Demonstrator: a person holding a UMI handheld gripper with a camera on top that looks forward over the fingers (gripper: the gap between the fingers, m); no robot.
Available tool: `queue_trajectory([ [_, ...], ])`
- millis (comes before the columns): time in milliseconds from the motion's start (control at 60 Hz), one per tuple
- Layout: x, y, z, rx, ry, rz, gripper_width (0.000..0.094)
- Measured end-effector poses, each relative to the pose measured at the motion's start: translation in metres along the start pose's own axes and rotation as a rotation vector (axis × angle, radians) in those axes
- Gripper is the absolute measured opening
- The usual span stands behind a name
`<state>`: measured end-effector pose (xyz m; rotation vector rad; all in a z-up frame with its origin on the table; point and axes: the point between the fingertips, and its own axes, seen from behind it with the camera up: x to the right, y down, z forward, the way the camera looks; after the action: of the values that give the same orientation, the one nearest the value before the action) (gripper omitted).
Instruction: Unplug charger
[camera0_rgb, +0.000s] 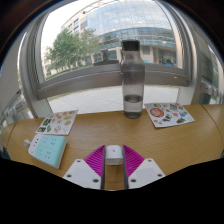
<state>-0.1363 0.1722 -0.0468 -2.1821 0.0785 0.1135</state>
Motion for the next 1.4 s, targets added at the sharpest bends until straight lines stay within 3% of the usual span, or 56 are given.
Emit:
queue_trajectory([
  [50,-0.009,-0.001,0.012,0.005,0.026,0.008,0.0325],
  [150,-0.029,-0.015,0.021,0.048,0.079,0.015,0.0554],
  [383,-0.104,-0.083,-0.028,0.273,0.139,0.046,0.0668],
  [517,-0.147,-0.088,-0.059,0.359,0.144,0.041,0.079],
  [617,-0.178,-0.065,-0.063,0.365,0.146,0.043,0.0792],
  [933,-0.251,0.048,-0.005,0.221,0.133,0.039,0.0796],
  [1400,-0.303,0.061,0.042,0.226,0.055,-0.045,0.0795],
])
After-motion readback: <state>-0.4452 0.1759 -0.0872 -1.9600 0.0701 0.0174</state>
